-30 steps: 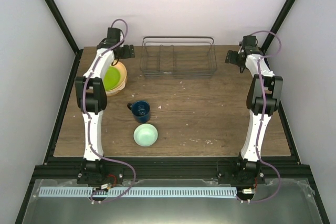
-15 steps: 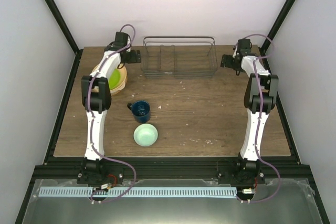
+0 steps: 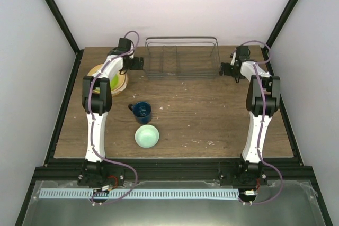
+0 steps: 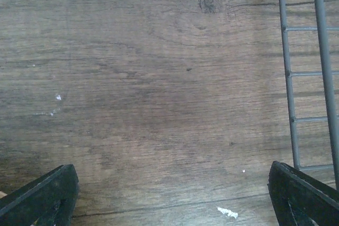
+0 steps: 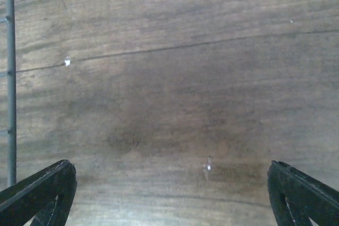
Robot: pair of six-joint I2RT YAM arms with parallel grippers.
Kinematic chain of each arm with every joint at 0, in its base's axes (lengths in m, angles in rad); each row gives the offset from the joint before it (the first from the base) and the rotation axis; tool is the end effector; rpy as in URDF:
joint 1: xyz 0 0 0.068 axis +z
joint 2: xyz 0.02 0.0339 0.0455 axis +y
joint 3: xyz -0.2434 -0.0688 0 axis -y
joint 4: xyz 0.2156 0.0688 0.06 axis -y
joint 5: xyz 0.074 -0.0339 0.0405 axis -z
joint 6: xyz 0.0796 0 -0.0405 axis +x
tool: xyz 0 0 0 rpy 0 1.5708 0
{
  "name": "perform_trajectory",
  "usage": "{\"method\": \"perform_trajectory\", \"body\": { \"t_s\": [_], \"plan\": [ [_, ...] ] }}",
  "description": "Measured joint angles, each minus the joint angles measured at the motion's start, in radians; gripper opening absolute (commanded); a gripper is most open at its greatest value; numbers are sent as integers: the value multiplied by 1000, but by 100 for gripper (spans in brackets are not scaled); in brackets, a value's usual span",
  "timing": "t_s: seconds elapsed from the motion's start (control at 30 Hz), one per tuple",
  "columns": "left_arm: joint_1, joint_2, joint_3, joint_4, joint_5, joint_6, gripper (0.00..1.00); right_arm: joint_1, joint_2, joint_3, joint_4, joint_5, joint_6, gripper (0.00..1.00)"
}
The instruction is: Load the mixed dishes into the dish rack
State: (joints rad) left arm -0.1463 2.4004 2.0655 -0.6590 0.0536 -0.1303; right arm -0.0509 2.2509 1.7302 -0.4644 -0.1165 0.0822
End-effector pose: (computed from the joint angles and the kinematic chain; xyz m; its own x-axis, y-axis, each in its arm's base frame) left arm 0.5006 -0.0781 0.1350 -0.8448 -0.0067 -0.5350 0.0653 0.9912 -0.1154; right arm 0.4744 -0.0149 0.1200 -0.8306 0.1240 -0.5430 0.0547 0.9884 0.1419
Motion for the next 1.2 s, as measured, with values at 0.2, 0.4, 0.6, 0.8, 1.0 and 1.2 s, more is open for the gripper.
{"method": "perform_trajectory", "body": {
  "t_s": [0.2,0.4,0.6,0.8,1.0,1.2],
  "plan": [
    [-7,-31,-42,15,-6,0,100,0,-62,-81,33,18,-13,100],
    [-18,-73,-88,29,-21,1,100,0,-108,-130,51,48,-21,100],
    [-34,-122,-145,39,-39,4,100,0,-159,-186,58,80,-22,100],
    [-55,-182,-216,54,-73,6,100,0,-241,-264,63,119,-22,100],
    [-78,-258,-345,76,-95,0,100,0,-320,-354,77,155,-21,100],
    [-91,-329,-450,100,-105,-15,100,0,-363,-468,102,171,-10,100]
  ]
}}
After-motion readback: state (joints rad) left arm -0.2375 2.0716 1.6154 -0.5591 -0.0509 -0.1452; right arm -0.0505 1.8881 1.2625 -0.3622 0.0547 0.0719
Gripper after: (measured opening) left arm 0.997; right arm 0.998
